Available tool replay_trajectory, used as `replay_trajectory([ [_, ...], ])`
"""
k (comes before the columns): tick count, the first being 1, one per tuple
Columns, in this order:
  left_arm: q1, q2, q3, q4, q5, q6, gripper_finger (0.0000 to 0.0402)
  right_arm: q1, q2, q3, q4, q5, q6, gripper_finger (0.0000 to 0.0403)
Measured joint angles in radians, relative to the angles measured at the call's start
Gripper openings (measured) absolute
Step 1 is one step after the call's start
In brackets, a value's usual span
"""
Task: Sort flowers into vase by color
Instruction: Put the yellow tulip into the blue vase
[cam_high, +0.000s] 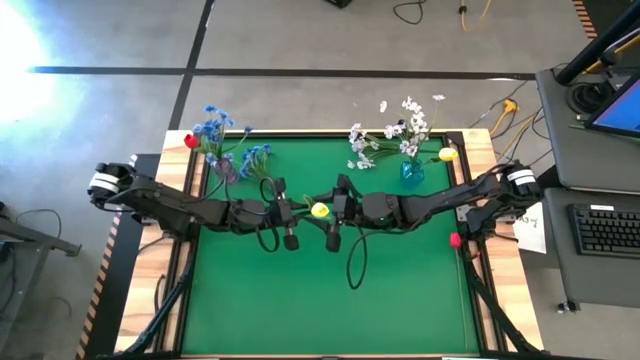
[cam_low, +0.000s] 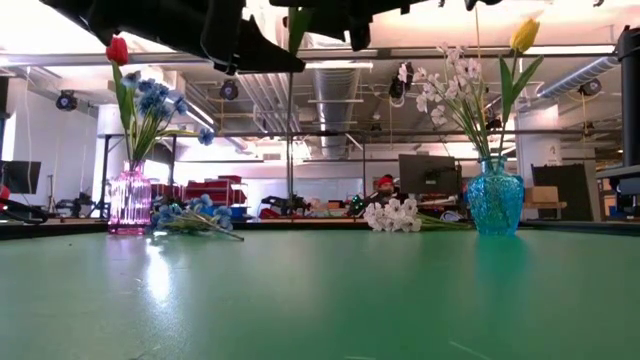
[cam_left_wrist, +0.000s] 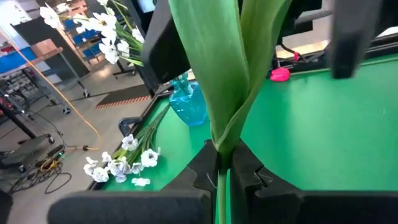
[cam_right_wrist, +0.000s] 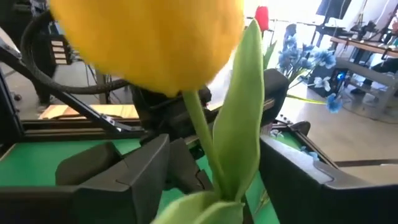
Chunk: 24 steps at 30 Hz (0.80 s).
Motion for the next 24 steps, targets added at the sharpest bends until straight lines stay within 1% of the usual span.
replay_trajectory([
  [4, 0.001, 0.013, 0.015, 0.004, -0.004, 0.0, 0.0, -0.002, 0.0, -0.003, -0.003, 0.0, 0.0, 0.0171],
  [10, 0.001, 0.016, 0.025, 0.012, -0.008, 0.001, 0.0, -0.002, 0.007, -0.003, -0.002, 0.001, 0.0, 0.0053],
  [12, 0.001, 0.013, 0.025, 0.014, -0.007, 0.001, 0.0004, -0.002, 0.007, -0.003, -0.001, 0.007, -0.006, 0.0022],
  [15, 0.001, 0.009, 0.025, 0.017, -0.004, 0.0, 0.0022, -0.003, 0.005, -0.002, 0.0, 0.008, -0.003, 0.0017],
  [17, 0.0, 0.007, 0.025, 0.018, -0.004, -0.002, 0.0042, -0.003, -0.001, -0.002, -0.008, 0.006, 0.0, 0.0015],
  [21, 0.001, 0.003, 0.025, 0.019, -0.004, -0.003, 0.0097, -0.003, -0.038, -0.003, -0.062, 0.009, 0.017, 0.0012],
  [24, 0.002, -0.003, 0.025, -0.001, -0.009, -0.001, 0.0141, -0.001, -0.094, -0.004, -0.149, 0.07, 0.042, 0.0011],
])
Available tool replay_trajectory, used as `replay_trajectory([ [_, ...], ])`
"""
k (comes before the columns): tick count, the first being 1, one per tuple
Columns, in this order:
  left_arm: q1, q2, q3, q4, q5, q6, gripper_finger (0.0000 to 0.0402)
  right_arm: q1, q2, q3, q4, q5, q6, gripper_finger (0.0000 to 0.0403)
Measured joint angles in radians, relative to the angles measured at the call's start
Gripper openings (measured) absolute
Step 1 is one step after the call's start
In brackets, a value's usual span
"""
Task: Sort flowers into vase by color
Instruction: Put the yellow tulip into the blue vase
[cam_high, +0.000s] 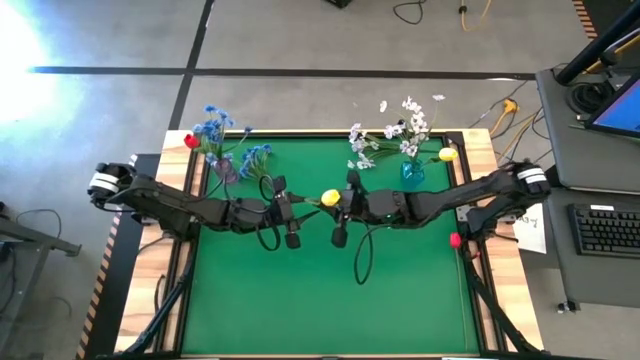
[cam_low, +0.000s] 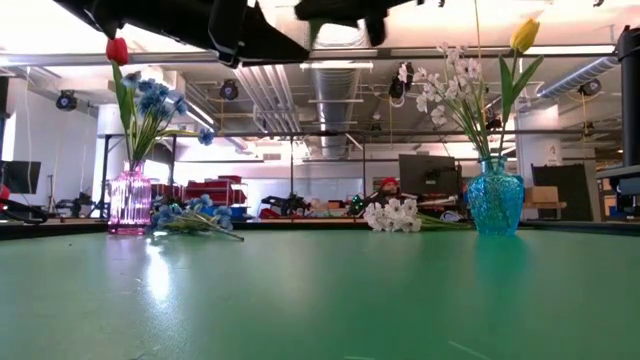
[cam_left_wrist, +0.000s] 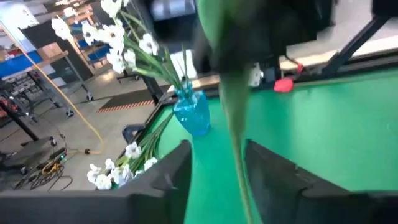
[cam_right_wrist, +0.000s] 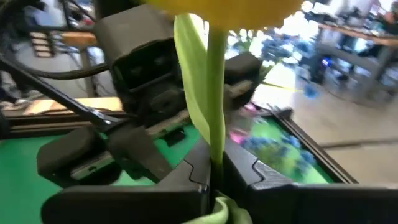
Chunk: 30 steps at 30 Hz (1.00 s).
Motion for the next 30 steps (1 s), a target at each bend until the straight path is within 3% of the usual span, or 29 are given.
replay_trajectory([
  [7, 0.0, -0.014, 0.0, -0.027, 0.0, 0.005, 0.0207, -0.001, -0.209, 0.0, -0.174, 0.061, 0.059, 0.0011],
  [13, 0.002, -0.069, 0.0, -0.034, -0.007, 0.06, 0.0221, -0.034, -0.414, 0.029, -0.185, 0.064, 0.03, 0.0011],
  [16, 0.004, -0.104, 0.0, -0.036, -0.008, 0.071, 0.0221, -0.04, -0.482, 0.066, -0.191, 0.118, -0.017, 0.0011],
  [23, 0.009, -0.151, 0.0, -0.061, -0.009, 0.08, 0.0221, -0.04, -0.521, 0.198, -0.387, 0.355, -0.078, 0.0011],
  [30, 0.043, -0.147, 0.0, -0.069, -0.01, 0.081, 0.0221, -0.039, -0.482, 0.376, -0.533, 0.373, -0.065, 0.0011],
])
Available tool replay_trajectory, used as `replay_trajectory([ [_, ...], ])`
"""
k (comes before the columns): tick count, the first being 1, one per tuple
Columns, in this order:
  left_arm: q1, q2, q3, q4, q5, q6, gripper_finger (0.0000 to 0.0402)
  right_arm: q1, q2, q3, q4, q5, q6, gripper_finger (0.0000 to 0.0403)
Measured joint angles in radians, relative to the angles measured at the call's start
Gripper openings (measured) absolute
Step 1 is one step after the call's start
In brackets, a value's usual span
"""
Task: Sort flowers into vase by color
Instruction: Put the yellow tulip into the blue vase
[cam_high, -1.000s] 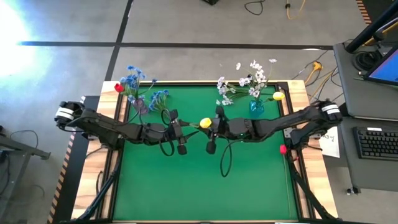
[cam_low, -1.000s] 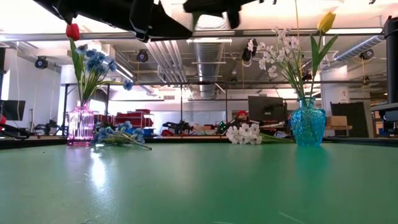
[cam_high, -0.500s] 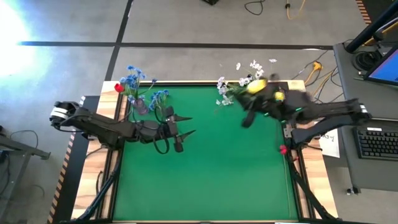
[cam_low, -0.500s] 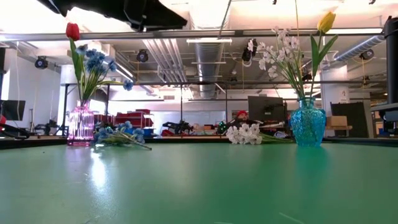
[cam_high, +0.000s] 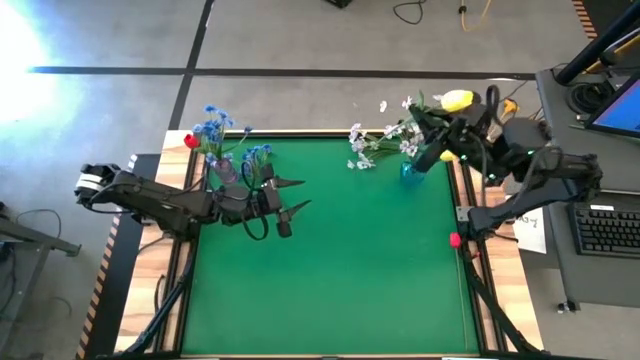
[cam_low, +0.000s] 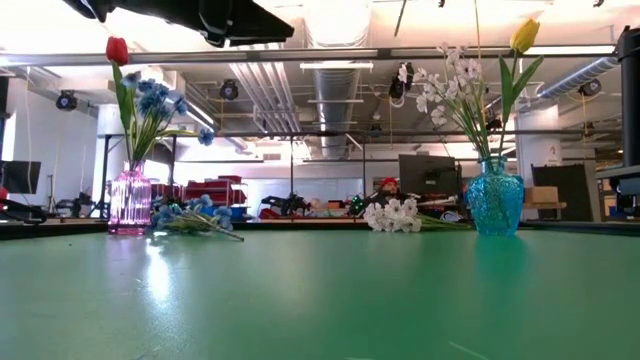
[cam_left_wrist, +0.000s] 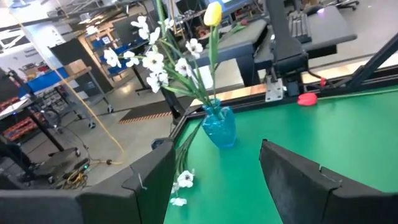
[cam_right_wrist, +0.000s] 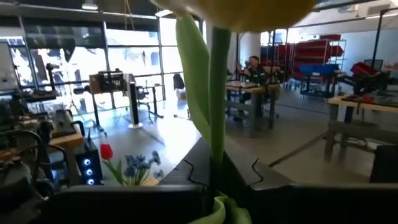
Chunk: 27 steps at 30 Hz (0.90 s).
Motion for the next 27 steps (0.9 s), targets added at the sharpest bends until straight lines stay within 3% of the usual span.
replay_trajectory([
  [3, 0.016, 0.005, 0.0, -0.002, 0.0, 0.0, 0.0221, 0.0, 0.009, 0.075, -0.111, 0.044, -0.001, 0.0011],
  [8, 0.033, 0.004, 0.0, 0.0, 0.0, 0.0, 0.0221, 0.0, 0.011, 0.164, -0.305, 0.268, 0.057, 0.0011],
  [14, 0.042, 0.011, 0.0, 0.0, 0.0, 0.0, 0.0221, 0.0, 0.006, 0.224, -0.457, 0.313, 0.137, 0.0011],
  [18, 0.046, 0.011, 0.0, 0.001, 0.0, 0.0, 0.0221, 0.0, -0.004, 0.219, -0.534, 0.459, 0.157, 0.0011],
  [27, 0.048, 0.011, 0.0, 0.013, 0.001, 0.0, 0.0221, -0.001, -0.053, 0.151, -1.006, 0.5, 0.665, 0.0011],
])
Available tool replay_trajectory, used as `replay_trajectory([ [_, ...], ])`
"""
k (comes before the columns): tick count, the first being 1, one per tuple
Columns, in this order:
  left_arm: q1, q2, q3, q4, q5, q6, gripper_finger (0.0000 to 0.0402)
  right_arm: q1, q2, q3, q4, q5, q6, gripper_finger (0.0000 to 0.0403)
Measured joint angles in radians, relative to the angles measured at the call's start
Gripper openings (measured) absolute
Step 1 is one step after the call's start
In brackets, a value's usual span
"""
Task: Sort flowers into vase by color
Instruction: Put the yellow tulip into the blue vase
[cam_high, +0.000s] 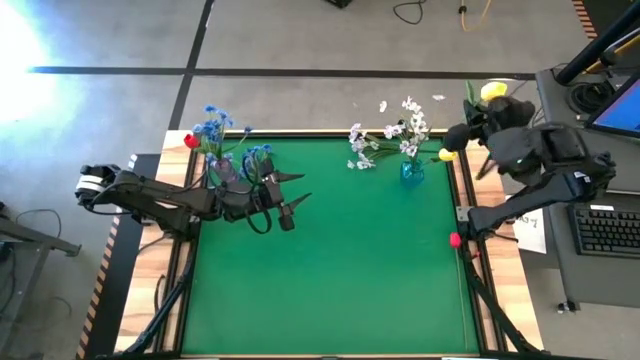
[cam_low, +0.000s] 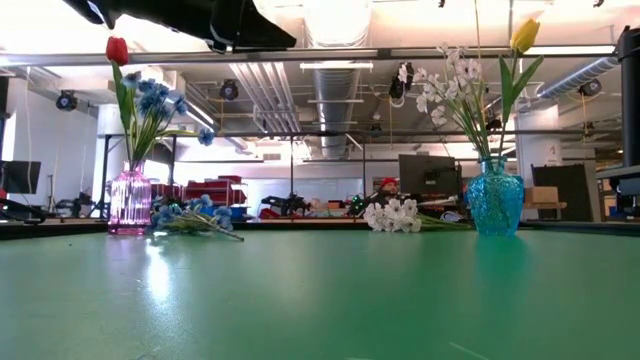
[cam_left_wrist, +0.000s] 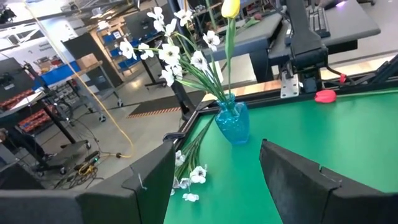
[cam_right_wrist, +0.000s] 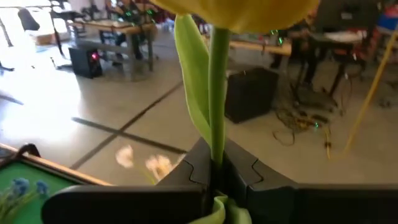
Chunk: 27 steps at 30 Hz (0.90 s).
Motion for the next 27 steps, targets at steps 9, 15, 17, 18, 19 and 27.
replay_trajectory([
  [9, 0.0, 0.0, 0.0, 0.015, 0.002, 0.0, 0.0221, 0.0, -0.017, -0.161, -0.067, 0.073, 0.214, 0.0011],
  [15, 0.0, 0.0, 0.0, 0.018, 0.002, 0.0, 0.0221, 0.0, -0.015, -0.26, -0.064, 0.072, 0.32, 0.0011],
  [17, 0.0, 0.0, 0.0, 0.021, 0.002, 0.0, 0.0221, 0.0, -0.014, -0.291, -0.041, 0.048, 0.34, 0.0011],
  [18, 0.0, 0.0, 0.0, 0.023, 0.003, 0.0, 0.0221, 0.0, -0.014, -0.307, -0.017, 0.04, 0.341, 0.0011],
  [19, 0.0, 0.0, 0.0, 0.023, 0.003, 0.0, 0.0221, 0.0, -0.013, -0.323, 0.015, 0.031, 0.337, 0.0011],
  [27, 0.0, 0.0, 0.0, 0.023, 0.003, 0.0, 0.0221, -0.017, -0.013, -0.379, 0.191, 0.024, 0.196, 0.0011],
])
